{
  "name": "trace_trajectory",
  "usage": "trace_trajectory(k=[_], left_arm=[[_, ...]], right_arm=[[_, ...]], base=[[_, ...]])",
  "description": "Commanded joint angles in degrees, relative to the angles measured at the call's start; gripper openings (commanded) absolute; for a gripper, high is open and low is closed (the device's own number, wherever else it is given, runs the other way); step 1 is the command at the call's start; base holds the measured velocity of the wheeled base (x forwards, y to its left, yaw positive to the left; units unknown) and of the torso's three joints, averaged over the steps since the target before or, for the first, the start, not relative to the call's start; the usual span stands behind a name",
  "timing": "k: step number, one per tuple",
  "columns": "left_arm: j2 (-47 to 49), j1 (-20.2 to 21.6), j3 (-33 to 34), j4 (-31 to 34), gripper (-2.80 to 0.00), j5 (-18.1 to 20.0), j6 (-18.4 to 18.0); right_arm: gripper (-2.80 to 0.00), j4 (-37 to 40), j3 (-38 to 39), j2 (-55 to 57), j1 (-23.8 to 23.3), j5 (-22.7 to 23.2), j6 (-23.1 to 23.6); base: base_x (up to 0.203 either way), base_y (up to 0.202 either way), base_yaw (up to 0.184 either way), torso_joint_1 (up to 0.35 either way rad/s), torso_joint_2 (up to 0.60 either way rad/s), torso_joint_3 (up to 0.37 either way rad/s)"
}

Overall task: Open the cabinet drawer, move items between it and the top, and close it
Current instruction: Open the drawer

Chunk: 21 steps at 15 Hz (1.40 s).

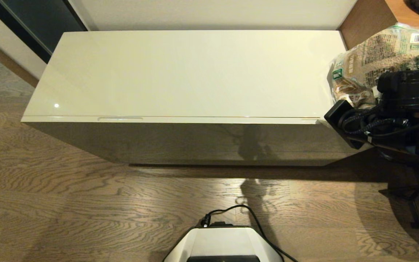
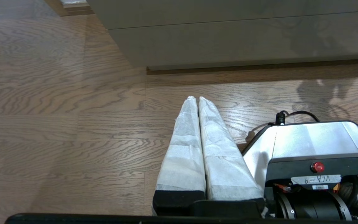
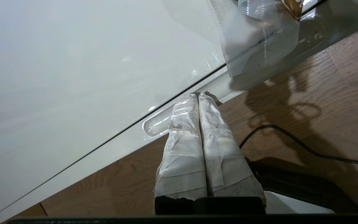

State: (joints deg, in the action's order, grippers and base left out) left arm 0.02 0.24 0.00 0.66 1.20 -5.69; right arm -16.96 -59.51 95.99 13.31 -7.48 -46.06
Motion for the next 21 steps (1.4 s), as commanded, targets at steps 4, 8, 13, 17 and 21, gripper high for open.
trace_trajectory(k=[4, 8, 13, 17, 21], left_arm=[[-0.02, 0.02, 0.0, 0.04, -2.8, 0.03, -0.02], [-0.02, 0.02, 0.0, 0.04, -2.8, 0.03, -0.02], [-0.02, 0.02, 0.0, 0.04, -2.8, 0.03, -0.02], [-0.02, 0.02, 0.0, 0.04, -2.8, 0.03, -0.02], [-0.02, 0.02, 0.0, 0.04, -2.8, 0.03, -0.02]], right_arm=[[-2.8, 0.5, -0.25, 1.17, -0.04, 0.14, -0.18], [-2.8, 1.55, 5.34, 5.58, -0.03, 1.97, -0.35], [-2.8, 1.66, 10.71, 8.78, 0.32, 4.1, -0.35], [-2.8, 1.67, 14.25, 9.03, 0.49, 6.58, -0.28], [-2.8, 1.84, 19.34, 6.75, 0.49, 7.57, 0.0]], base=[[0.0, 0.0, 0.0, 0.0, 0.0, 0.0], [0.0, 0.0, 0.0, 0.0, 0.0, 0.0], [0.0, 0.0, 0.0, 0.0, 0.0, 0.0], [0.0, 0.0, 0.0, 0.0, 0.0, 0.0], [0.0, 0.0, 0.0, 0.0, 0.0, 0.0]])
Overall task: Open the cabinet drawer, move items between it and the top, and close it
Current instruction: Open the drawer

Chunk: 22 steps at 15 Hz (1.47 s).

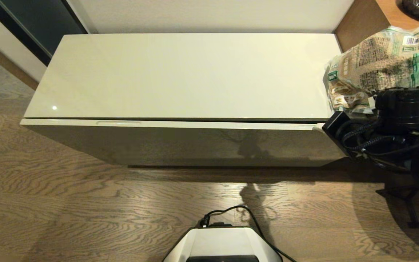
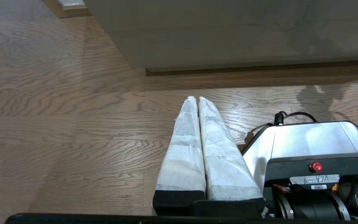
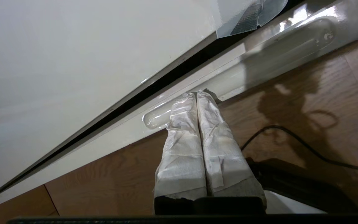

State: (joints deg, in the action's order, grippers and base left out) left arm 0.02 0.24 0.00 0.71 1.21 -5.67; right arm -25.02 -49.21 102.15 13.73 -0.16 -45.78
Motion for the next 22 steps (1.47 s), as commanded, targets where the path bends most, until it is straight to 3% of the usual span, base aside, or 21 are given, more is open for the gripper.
trace_trajectory(k=[1, 10, 12, 16, 17, 20, 21, 22], left_arm=[[-0.02, 0.02, 0.0, 0.0, -2.8, 0.02, -0.04], [-0.02, 0.02, 0.0, 0.0, -2.8, 0.03, -0.04], [-0.02, 0.02, 0.0, 0.0, -2.8, 0.02, -0.04], [-0.02, 0.02, 0.0, 0.0, -2.8, 0.02, -0.04], [-0.02, 0.02, 0.0, 0.0, -2.8, 0.02, -0.04], [-0.02, 0.02, 0.0, 0.0, -2.8, 0.02, -0.04], [-0.02, 0.02, 0.0, 0.0, -2.8, 0.02, -0.04], [-0.02, 0.02, 0.0, 0.0, -2.8, 0.02, -0.04]], right_arm=[[-2.8, 9.87, 9.19, 0.48, 0.09, 0.45, -0.26], [-2.8, 10.4, 17.96, -8.14, 2.52, 1.51, -0.12], [-2.8, 10.48, 16.23, -11.48, 2.07, 0.47, -0.12], [-2.8, 13.61, 5.57, -13.86, 1.26, -1.79, 1.4], [-2.8, 13.8, 2.86, -12.76, 1.22, -3.12, 4.67], [-2.8, 13.61, -9.71, -9.8, 0.8, -7.39, 23.99], [-2.8, 13.07, -11.69, -9.29, 0.17, -8.35, 28.87], [-2.8, 10.89, -13.57, -9.4, -0.06, -8.7, 30.79]], base=[[0.0, 0.0, 0.0, 0.0, 0.0, 0.0], [0.0, 0.0, 0.0, 0.0, 0.0, -0.002], [0.0, 0.0, 0.0, 0.0, 0.0, 0.0], [0.0, 0.0, 0.0, 0.0, 0.0, 0.0], [0.0, 0.0, 0.0, 0.0, 0.0, 0.0], [0.0, 0.0, 0.0, 0.0, 0.0, 0.0], [0.0, 0.0, 0.0, 0.0, 0.0, 0.0], [0.0, 0.0, 0.0, 0.0, 0.0, 0.0]])
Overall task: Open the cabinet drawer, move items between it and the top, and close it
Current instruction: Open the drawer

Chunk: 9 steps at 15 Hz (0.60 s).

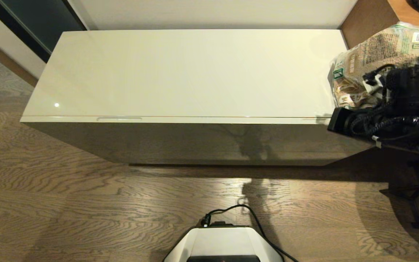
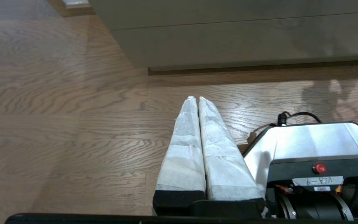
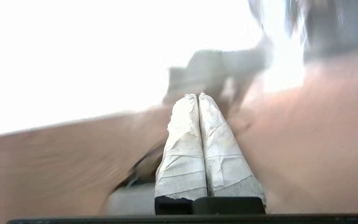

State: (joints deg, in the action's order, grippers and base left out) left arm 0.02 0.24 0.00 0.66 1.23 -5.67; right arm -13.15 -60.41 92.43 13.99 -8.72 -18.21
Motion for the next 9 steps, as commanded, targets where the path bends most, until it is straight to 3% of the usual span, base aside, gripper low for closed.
trace_trajectory(k=[1, 3, 9], left_arm=[[-0.02, 0.02, 0.0, 0.04, -2.8, 0.0, -0.04], [-0.02, 0.02, 0.0, 0.04, -2.8, 0.0, -0.04], [-0.02, 0.02, 0.0, 0.04, -2.8, 0.0, -0.04]], right_arm=[[-2.8, -1.94, -2.21, -0.43, -0.42, -0.31, 7.61], [-2.8, -4.31, 0.12, -1.61, -0.36, -0.6, 11.49], [-2.8, -10.18, 3.07, 1.12, 0.07, -1.28, 11.21]], base=[[0.0, 0.0, 0.0, 0.0, 0.0, 0.0], [0.0, 0.0, 0.0, 0.0, 0.0, 0.0], [0.0, 0.0, 0.0, 0.0, 0.0, 0.0]])
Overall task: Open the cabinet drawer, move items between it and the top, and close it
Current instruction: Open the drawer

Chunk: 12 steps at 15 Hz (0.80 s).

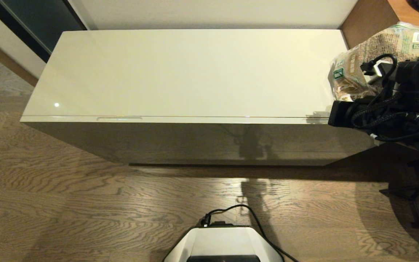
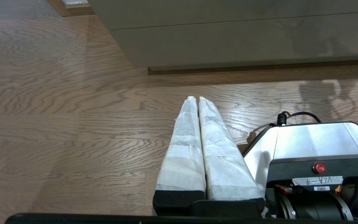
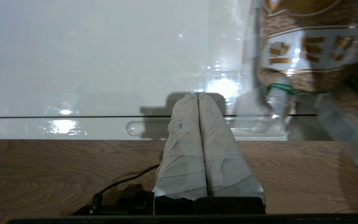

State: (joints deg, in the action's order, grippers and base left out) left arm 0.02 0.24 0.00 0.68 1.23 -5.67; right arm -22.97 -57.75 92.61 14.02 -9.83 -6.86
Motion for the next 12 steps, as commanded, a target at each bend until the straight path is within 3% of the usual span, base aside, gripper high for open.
trace_trajectory(k=[1, 12], left_arm=[[-0.02, 0.02, 0.0, 0.02, -2.8, 0.0, -0.04], [-0.02, 0.02, 0.0, 0.02, -2.8, 0.0, -0.04]], right_arm=[[-2.8, -0.66, 0.74, 1.47, 0.04, -0.77, -0.2], [-2.8, -2.01, 7.1, 5.08, 0.31, -1.75, -1.28]], base=[[0.0, 0.0, 0.0, 0.0, 0.0, 0.0], [0.0, 0.0, 0.0, 0.0, 0.0, 0.0]])
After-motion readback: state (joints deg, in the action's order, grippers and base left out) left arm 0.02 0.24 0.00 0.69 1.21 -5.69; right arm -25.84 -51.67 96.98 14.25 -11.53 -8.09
